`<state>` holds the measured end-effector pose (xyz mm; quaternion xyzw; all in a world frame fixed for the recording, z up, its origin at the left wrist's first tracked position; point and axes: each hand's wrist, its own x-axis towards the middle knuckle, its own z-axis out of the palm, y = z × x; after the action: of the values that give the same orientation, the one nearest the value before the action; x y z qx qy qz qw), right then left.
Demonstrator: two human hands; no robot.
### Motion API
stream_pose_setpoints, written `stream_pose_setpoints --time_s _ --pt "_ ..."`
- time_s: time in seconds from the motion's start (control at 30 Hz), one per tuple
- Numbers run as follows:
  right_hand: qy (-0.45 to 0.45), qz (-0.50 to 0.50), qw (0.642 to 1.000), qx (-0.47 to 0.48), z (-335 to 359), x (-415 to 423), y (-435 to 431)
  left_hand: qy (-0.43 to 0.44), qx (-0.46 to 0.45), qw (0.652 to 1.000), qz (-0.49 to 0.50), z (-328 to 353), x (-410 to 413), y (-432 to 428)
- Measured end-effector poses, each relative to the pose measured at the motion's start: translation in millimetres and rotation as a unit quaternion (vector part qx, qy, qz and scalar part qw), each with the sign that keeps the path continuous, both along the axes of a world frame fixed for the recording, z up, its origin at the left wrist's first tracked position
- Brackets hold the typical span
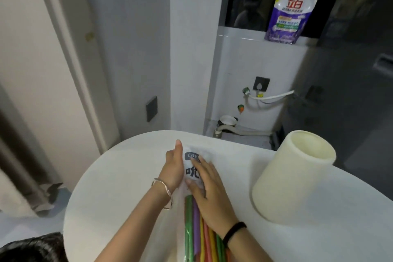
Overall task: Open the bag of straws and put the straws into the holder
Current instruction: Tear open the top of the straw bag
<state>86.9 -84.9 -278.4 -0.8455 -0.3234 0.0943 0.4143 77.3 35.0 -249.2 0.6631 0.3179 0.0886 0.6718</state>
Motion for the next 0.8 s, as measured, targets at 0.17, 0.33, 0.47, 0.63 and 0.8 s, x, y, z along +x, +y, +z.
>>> stream_pose_setpoints --time_s 0.17,0.33,0.47,0.63,0.8 --pt "-0.04 0.009 0.999 0.034 46 -29 -14 -0.073 0.015 0.997 0.003 51 -32 -15" --pt "0.039 0.015 0.979 0.198 110 -60 -34 -0.149 0.013 0.987 -0.056 117 -75 -36" --pt "0.057 0.024 0.962 0.268 152 -86 -50 -0.211 0.015 0.972 -0.101 158 -109 -52" --pt "0.055 0.025 0.942 0.331 186 -108 -68 -0.247 0.028 0.961 -0.124 192 -140 -67" --pt "0.092 0.034 0.915 0.39 207 -124 -86 -0.268 0.055 0.953 -0.131 205 -159 -83"
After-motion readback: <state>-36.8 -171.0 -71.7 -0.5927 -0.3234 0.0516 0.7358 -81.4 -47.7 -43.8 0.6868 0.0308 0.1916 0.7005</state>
